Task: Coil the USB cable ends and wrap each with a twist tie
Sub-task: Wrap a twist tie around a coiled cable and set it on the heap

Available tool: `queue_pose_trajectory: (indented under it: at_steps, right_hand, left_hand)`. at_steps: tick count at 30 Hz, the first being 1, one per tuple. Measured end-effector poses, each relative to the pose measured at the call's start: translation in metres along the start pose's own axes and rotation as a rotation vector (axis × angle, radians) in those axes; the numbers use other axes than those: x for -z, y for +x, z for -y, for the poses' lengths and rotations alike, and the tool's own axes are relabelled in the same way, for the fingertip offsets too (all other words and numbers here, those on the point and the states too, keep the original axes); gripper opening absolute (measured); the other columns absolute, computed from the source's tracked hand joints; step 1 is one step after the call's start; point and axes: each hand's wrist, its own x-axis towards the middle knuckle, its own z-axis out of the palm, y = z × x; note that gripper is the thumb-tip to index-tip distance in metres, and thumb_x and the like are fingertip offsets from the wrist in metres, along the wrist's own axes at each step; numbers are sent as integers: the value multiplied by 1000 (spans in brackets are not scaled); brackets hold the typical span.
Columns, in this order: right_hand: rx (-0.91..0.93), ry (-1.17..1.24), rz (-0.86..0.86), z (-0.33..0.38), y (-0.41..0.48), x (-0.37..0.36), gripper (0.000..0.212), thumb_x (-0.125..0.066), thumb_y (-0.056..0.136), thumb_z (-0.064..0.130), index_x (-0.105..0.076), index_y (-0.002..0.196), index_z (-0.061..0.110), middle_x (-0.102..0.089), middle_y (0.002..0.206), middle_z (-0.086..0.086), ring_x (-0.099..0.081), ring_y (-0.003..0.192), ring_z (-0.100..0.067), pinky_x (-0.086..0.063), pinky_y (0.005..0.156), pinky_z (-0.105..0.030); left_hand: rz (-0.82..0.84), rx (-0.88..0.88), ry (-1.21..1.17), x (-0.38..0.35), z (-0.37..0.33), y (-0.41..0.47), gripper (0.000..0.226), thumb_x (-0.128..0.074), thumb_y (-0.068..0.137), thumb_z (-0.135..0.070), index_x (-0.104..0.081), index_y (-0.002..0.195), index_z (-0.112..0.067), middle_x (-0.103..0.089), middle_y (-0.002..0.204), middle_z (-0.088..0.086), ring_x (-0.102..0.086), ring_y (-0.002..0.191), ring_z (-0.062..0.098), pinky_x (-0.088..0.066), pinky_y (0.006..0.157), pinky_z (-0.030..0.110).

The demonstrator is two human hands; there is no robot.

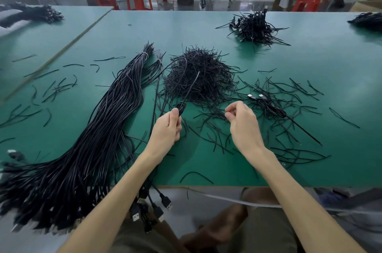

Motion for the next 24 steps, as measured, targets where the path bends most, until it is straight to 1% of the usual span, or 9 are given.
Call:
queue_pose_trajectory:
  at_steps: [2,4,8,9,12,14,17,19,24]
  right_hand:
    - [-3,12,-31,0,-2,0,11,-50,105,11,-60,108,13,-54,103,5,-55,100,-15,-48,85,-32]
    - [-14,32,-39,1,-2,0,15,-49,105,11,-63,109,10,-54,105,3,-56,99,-17,-51,89,-37]
    - [-45,185,-24,16,-2,2,16,-50,105,11,-65,106,15,-59,108,1,-57,99,-12,-50,94,-35]
    - [-7,201,-42,21,-4,2,15,-50,105,11,-65,105,15,-59,108,1,-58,99,-12,-50,93,-34]
    - [290,61,-127,40,-16,0,17,-50,104,15,-65,107,8,-56,106,0,-58,90,-13,-52,81,-30]
    - [378,57,-82,51,-24,-7,19,-50,104,17,-66,108,7,-56,105,-1,-58,88,-14,-51,78,-30]
    - [320,132,31,60,-29,-21,14,-53,104,15,-65,110,10,-58,107,1,-59,89,-16,-52,81,-37]
    - [279,149,66,61,-31,-28,11,-55,103,17,-62,111,13,-60,108,4,-59,89,-14,-52,82,-39]
    - [200,256,29,60,-31,-34,6,-60,101,18,-62,106,19,-60,100,11,-58,90,-2,-52,82,-28]
  left_hand:
    - [4,-5,6,0,0,0,45,-30,112,-39,-43,79,-11,-31,60,-4,-24,47,12,-23,40,18]
    - [5,-8,11,0,0,-1,46,-30,112,-39,-42,78,-11,-31,59,-4,-24,47,12,-23,41,19]
    - [7,-12,13,0,0,-1,46,-30,111,-40,-41,77,-11,-31,60,-4,-24,47,12,-24,42,19]
    - [4,-9,9,1,0,-1,46,-30,112,-40,-41,77,-11,-31,61,-4,-24,47,12,-24,42,19]
    - [1,22,-28,1,-1,1,46,-31,111,-41,-41,77,-12,-30,59,-6,-24,46,10,-23,40,17]
    - [10,33,-52,0,-2,2,45,-32,111,-41,-42,78,-12,-31,59,-7,-24,45,9,-23,40,17]
    - [31,-2,-76,-1,-2,2,44,-31,111,-38,-43,78,-11,-30,59,-7,-25,46,8,-25,41,16]
    - [37,-21,-105,0,-2,1,44,-31,111,-36,-43,77,-11,-31,59,-9,-24,47,7,-25,42,16]
    - [41,-44,-107,0,-1,0,44,-32,110,-38,-45,78,-11,-33,58,-12,-25,49,7,-27,44,17]
